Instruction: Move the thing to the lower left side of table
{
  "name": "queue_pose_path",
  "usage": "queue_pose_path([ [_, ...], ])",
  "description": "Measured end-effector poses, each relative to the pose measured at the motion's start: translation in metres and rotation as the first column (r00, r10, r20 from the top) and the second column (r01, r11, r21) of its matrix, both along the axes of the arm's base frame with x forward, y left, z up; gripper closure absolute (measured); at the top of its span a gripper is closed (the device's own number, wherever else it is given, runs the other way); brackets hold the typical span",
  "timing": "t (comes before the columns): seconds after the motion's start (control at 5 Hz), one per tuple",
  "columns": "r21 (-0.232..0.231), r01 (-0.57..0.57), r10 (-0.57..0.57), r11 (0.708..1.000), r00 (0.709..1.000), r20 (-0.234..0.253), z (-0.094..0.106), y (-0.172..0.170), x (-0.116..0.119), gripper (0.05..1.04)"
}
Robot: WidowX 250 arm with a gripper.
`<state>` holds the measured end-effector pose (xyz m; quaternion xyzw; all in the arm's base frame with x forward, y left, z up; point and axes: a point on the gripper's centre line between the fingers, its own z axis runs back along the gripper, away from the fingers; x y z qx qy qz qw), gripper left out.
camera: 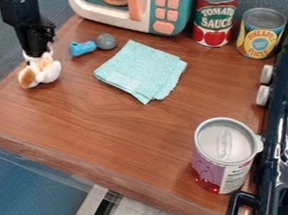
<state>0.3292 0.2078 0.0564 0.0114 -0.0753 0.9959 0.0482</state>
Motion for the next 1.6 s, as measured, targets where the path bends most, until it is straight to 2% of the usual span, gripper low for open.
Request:
queue_pose_path([
  [0.2,0.012,0.001,-0.002,1.000,0.995,0.099,0.060,-0.019,-0.002,0.862],
  [0.4,0.063,-0.015,0.005,0.998,0.987,0.160,0.100,-0.053,-0.021,0.862],
  [0.6,0.071,0.051,-0.063,0.996,0.980,0.189,0.109,-0.093,-0.046,0.862],
  [0.8,0.044,0.101,-0.107,0.994,0.983,0.151,0.093,-0.124,-0.084,0.862],
  [1.0,0.029,0.135,-0.137,0.990,0.986,0.100,0.068,-0.135,-0.112,0.862],
  [1.4,0.033,0.181,-0.181,0.983,0.983,0.008,0.014,-0.135,-0.130,0.862],
  [1.6,-0.010,0.196,-0.196,0.981,0.981,0.003,-0.001,-0.129,-0.126,0.862],
])
